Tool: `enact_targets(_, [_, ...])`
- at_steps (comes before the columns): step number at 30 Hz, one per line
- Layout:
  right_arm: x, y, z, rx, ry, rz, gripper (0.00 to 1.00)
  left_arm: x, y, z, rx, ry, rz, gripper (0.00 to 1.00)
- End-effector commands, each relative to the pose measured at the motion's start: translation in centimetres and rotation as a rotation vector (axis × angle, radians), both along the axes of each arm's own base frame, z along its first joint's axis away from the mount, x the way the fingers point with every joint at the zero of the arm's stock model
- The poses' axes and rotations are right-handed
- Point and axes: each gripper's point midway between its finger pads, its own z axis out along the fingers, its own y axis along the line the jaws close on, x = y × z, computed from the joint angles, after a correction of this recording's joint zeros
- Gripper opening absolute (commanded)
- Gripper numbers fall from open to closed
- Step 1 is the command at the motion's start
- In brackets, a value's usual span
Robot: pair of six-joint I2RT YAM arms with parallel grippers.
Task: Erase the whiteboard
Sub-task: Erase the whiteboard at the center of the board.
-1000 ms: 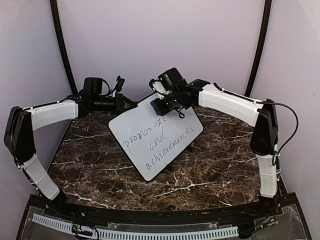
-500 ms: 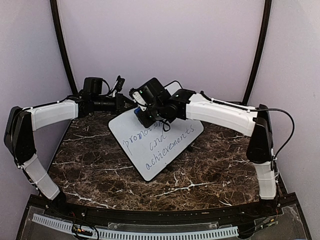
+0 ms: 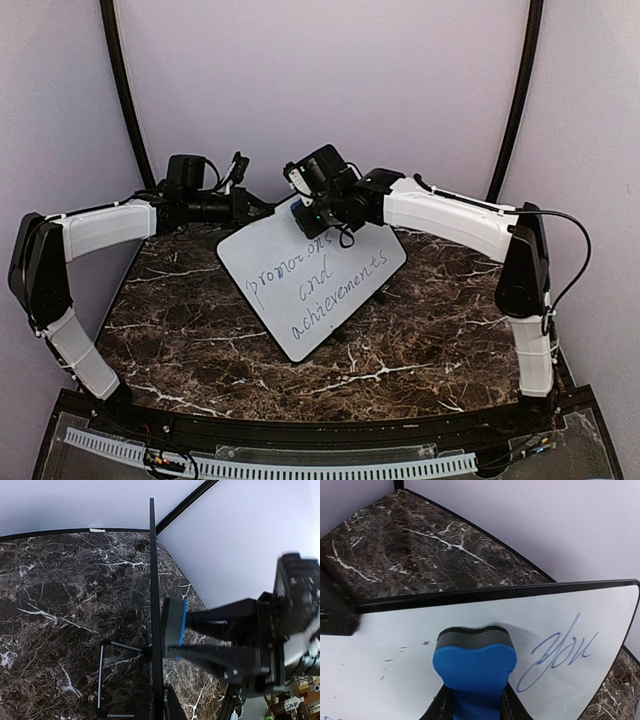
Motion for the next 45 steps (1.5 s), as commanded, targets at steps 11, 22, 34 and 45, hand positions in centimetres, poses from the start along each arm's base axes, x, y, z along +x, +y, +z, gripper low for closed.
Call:
enact_targets(11, [3.0,-3.5,-3.7,-0.088,-0.029,-0.112,0.27,-3.8,-2.8,4.9,-0.099,-0.135,-0.200,0.00])
enact_targets(22, [-1.2,0.9,-2.0,-0.052,-0.059,0.005,0.27,-3.7,-2.8,4.8,-0.096,-0.134,-0.198,0.00])
enact_targets(34, [1.2,-1.7,-4.2,-0.120,-0.043,-0.086,0.27,-3.8,-2.7,5.2,-0.098,-0.143,-0.199,0.00])
enact_targets(45, [4.8,-6.7,-5.2,-0.159,-0.063,-0.214,0.27,-3.8,-2.7,5.1,-0.098,-0.142,-0.198,0.00])
